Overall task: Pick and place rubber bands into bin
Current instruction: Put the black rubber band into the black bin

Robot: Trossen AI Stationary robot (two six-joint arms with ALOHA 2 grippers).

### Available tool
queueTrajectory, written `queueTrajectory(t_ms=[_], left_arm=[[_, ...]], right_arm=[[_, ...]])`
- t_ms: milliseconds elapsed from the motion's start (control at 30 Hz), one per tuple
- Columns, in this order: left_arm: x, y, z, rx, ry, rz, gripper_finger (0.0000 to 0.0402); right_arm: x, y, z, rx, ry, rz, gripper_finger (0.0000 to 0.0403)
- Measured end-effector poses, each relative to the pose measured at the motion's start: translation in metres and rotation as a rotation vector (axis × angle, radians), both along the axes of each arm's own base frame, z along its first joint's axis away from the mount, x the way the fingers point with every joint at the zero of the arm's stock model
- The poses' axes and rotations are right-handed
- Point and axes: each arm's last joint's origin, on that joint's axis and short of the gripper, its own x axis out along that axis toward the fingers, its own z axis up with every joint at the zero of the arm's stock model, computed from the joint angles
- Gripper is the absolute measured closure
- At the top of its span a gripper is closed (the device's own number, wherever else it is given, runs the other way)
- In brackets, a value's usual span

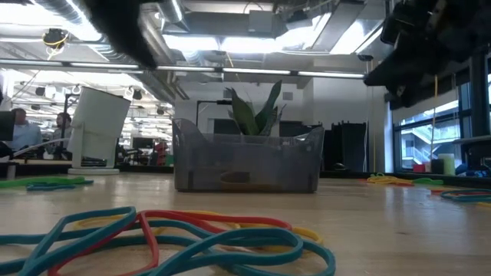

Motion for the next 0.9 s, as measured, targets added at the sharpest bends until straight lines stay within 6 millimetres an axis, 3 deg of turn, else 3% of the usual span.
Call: queueTrajectory(t_ms=[133, 300, 533, 700, 900], left_arm=[[-0.024, 0.001, -0.009, -0.016, -0.063, -0.021, 0.04], [-0.048, 0.007, -0.033, -0.015, -0.125, -0.059, 0.04], [-0.066, 0.01, -0.062, 0.021, -0.213, -0.262, 0.04], [-0.069, 0.012, -0.068, 0.009, -0.255, -0.278, 0.04], [-0.07, 0.012, -0.07, 0.011, -0.252, -0.279, 0.04]], right_arm=[[0.002, -0.001, 0.016, 0.002, 0.009, -0.052, 0.0401], [0.008, -0.001, 0.053, -0.032, 0.093, -0.083, 0.0401], [0.026, 0.003, 0.101, 0.033, 0.423, -0.213, 0.0402], [0.037, 0.014, 0.107, 0.23, 0.723, -0.339, 0.0401], [0.044, 0.045, 0.09, 0.418, 0.909, -0.397, 0.0387]])
